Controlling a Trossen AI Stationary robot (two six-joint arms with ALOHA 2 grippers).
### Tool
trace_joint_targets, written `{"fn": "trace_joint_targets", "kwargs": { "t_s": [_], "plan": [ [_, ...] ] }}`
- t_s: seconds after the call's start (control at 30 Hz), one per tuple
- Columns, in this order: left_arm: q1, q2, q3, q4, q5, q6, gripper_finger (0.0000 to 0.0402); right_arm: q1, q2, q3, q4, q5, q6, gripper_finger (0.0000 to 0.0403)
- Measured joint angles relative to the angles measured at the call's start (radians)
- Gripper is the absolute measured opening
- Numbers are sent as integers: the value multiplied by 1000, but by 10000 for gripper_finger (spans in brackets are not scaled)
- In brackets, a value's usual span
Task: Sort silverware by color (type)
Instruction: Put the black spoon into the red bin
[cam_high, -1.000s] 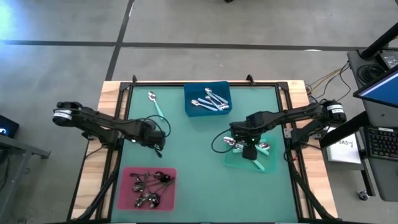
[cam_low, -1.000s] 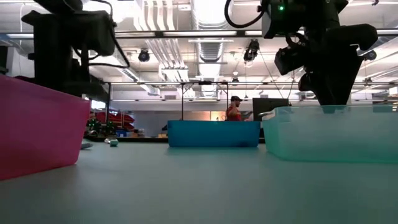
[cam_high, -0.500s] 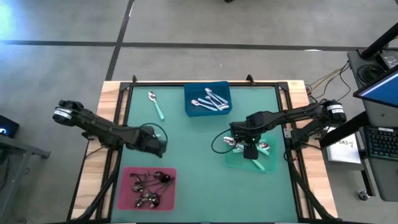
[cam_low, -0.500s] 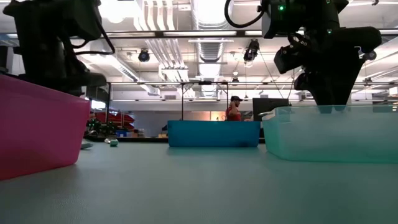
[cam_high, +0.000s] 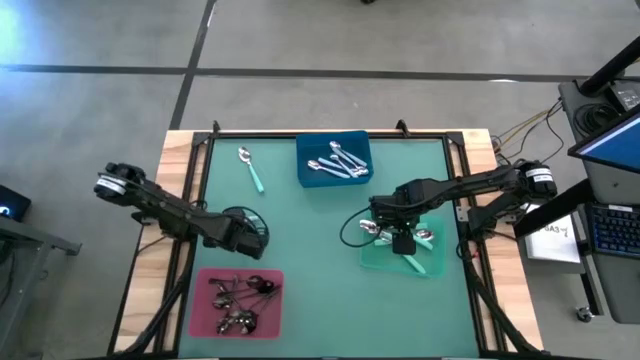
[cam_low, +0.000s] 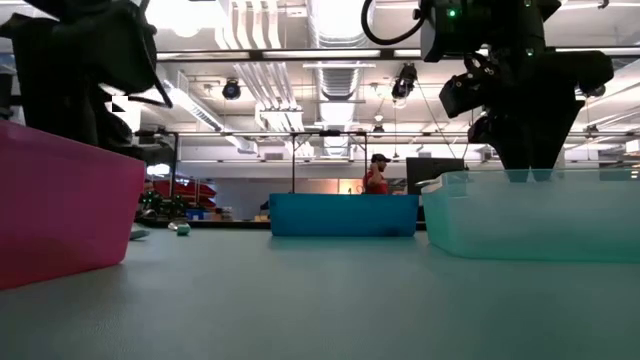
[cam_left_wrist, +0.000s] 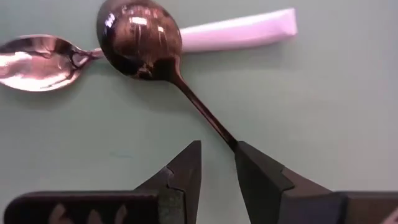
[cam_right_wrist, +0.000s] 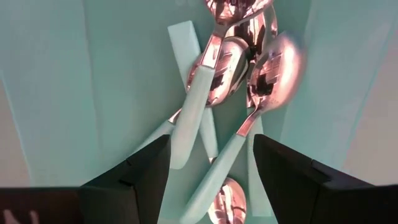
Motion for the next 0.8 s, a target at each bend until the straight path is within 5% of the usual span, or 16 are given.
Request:
{"fn": "trace_joint_targets", "kwargs": {
  "t_s": [0.3, 0.53, 0.8],
  "plan": [
    [-3, 118, 25, 14, -4, 0, 82, 0, 0, 0, 10, 0, -17, 219],
    [-12, 71, 39, -134, 52, 41, 82, 0, 0, 0, 21, 0, -16, 219],
    [-16, 33, 52, -125, 31, 40, 82, 0, 0, 0, 34, 0, -15, 219]
  ]
}}
